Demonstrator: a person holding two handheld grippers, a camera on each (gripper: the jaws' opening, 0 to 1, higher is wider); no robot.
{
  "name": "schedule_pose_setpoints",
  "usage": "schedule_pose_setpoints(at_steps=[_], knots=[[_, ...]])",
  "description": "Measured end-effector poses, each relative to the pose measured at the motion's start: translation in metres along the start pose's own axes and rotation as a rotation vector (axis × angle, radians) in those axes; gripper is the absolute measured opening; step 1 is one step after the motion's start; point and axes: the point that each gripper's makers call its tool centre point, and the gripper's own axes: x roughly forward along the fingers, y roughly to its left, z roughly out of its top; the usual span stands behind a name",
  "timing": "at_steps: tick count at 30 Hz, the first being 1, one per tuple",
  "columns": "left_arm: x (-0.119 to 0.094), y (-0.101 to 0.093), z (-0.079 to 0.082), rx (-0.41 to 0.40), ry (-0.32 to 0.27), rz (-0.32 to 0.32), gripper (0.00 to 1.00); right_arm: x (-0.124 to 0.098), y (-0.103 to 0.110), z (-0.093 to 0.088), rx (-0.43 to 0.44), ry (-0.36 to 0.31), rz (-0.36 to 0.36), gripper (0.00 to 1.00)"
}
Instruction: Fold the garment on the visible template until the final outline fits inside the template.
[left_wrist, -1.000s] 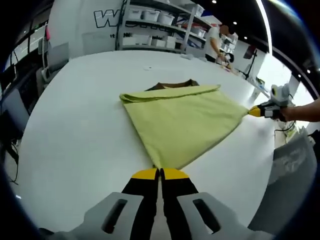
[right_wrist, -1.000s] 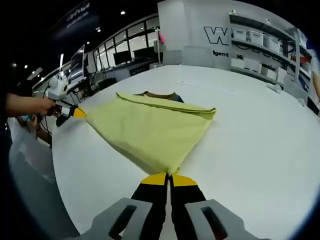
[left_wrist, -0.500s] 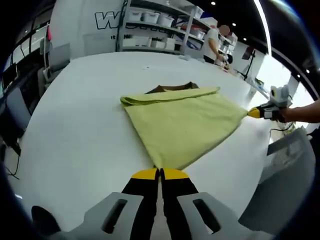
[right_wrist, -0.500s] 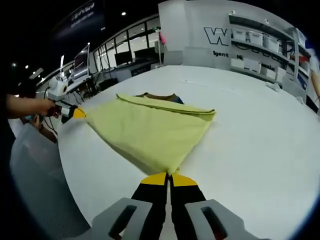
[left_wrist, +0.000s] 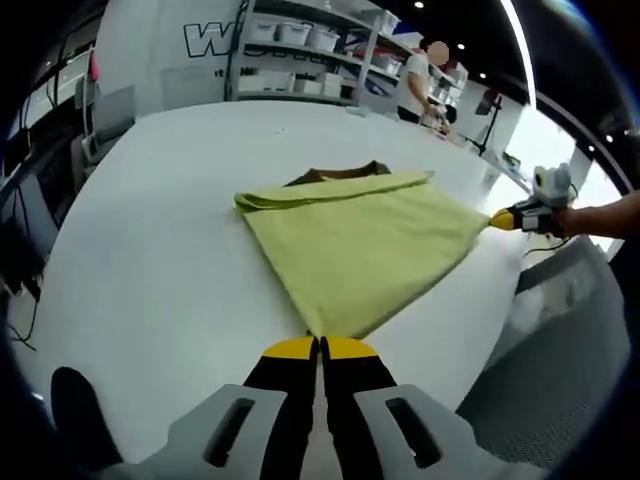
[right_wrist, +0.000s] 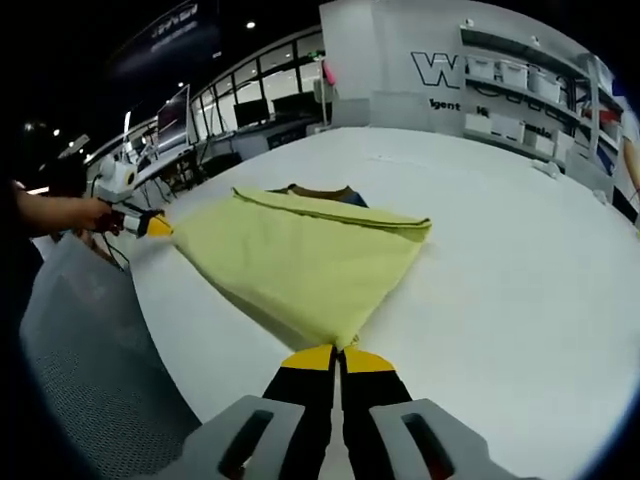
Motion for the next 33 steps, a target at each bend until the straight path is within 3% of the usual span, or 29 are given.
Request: schedule_pose_setpoints(at_steps=[13, 18, 21, 33], knots=[[-0.008, -0.007, -0.005, 0.026, -0.009, 0.005, 0.02, -0.008, 0.009, -0.007, -0.03, 0.014, 0.003, 0.0], [-0.01, -0.002, -0.003, 0.067, 0.006, 0.022, 0.05, -0.014, 0.007, -0.001, -0.049, -0.004, -0.006, 0.01], [-0.014, 0.0, 0.008, 0.073, -0.023, 0.026, 0.11, -0.016, 0.002, 0.006, -0.072, -0.033, -0.029, 0.05], [-0.01, 0.009, 0.044, 0.153, -0.072, 0.057, 0.13, -0.015, -0.007, 0.027, -0.147, -0.069, -0.054, 0.11]])
